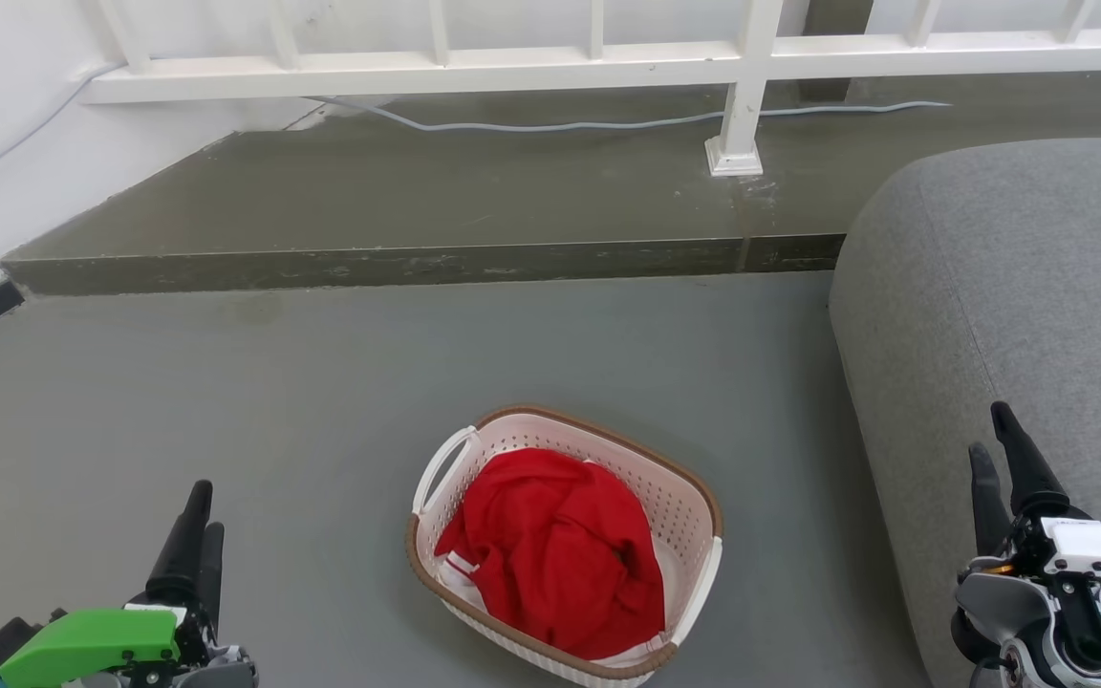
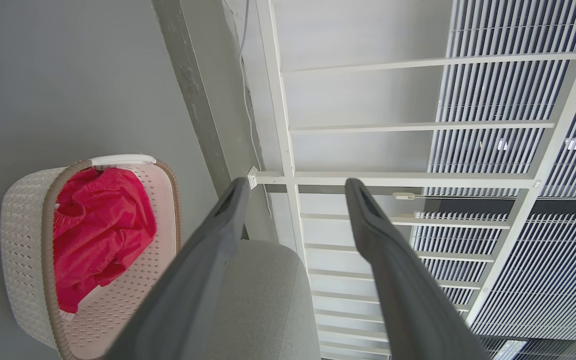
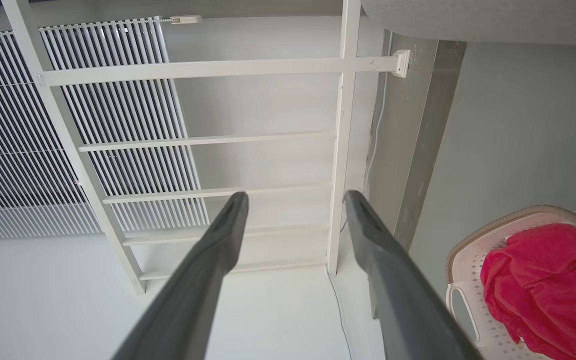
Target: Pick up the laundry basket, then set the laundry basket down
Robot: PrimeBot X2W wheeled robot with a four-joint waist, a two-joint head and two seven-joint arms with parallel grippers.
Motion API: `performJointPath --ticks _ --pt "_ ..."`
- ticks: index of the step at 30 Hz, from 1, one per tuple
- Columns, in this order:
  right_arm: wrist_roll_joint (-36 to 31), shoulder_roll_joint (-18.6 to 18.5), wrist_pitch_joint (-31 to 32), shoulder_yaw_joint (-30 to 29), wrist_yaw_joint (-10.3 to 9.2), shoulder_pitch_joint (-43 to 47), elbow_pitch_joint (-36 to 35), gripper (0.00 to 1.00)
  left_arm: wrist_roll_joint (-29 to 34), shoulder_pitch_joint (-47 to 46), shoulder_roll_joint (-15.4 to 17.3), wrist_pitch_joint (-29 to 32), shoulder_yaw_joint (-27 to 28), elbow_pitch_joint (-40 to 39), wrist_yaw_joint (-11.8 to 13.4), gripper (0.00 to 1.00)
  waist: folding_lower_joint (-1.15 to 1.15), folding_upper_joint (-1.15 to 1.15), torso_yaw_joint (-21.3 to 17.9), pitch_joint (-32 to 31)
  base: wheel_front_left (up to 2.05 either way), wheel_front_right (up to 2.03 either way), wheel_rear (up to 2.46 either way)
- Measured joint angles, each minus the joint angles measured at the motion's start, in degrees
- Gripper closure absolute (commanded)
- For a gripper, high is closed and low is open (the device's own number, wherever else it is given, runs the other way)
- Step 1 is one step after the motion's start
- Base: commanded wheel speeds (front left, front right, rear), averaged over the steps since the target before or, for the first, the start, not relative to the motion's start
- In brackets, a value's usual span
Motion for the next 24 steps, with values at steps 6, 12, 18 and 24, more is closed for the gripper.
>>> performJointPath --ticks 6,12,18,24 --pt "-2.18 -0.44 -0.89 0.35 0.0 0.0 -0.53 0.0 1.48 -0.14 0.11 -0.88 -0.77 -0.76 0.0 0.0 0.0 0.0 -0.05 0.18 0.0 0.0 0.0" --pt "-6.35 -1.64 -2.41 1.18 0.0 0.0 -1.13 0.0 5.76 -0.68 1.69 -2.54 -1.81 -2.33 0.0 0.0 0.0 0.0 -0.08 0.41 0.0 0.0 0.0" --pt "-12.13 -2.6 -3.9 1.86 -0.09 -0.01 -2.09 0.0 12.26 -0.94 3.57 -4.61 -4.1 -3.86 0.0 0.0 0.0 0.0 -0.14 0.77 0.0 0.0 0.0" --pt "-18.16 -3.94 -4.9 3.04 -1.14 -0.04 -3.14 0.0 18.05 -1.79 5.0 -5.97 -5.26 -4.2 0.0 0.0 0.0 0.0 -0.2 1.03 0.0 0.0 0.0"
